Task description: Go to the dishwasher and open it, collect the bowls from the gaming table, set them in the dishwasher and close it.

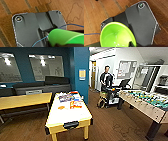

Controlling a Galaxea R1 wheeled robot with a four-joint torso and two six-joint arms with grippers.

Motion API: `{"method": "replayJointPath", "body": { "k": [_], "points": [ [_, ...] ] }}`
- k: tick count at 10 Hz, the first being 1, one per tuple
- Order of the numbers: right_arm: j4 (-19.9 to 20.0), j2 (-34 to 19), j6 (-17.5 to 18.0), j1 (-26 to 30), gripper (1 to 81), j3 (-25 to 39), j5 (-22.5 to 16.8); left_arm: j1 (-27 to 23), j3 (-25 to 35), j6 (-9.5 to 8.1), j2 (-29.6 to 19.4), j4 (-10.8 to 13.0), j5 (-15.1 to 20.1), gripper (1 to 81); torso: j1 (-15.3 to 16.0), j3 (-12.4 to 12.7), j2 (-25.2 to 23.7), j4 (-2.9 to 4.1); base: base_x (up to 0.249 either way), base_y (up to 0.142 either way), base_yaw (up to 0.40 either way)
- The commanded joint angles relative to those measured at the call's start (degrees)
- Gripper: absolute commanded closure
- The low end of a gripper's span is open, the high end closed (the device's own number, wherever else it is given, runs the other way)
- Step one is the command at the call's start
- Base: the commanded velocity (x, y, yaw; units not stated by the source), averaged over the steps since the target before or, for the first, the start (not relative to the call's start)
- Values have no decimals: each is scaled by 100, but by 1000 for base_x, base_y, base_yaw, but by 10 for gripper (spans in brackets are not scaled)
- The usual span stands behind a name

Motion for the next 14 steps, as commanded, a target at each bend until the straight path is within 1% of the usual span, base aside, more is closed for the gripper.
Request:
{"method": "replayJointPath", "body": {
  "k": [1,14],
  "points": [
    [-65,-12,-12,258,811,12,-195,-289,8,14,-61,20,182,811,0,0,0,0,0,0,-385],
    [-65,-4,-21,250,811,-14,-204,-298,-53,-21,-52,2,130,811,-2,0,0,0,0,0,-388]
  ]
}}
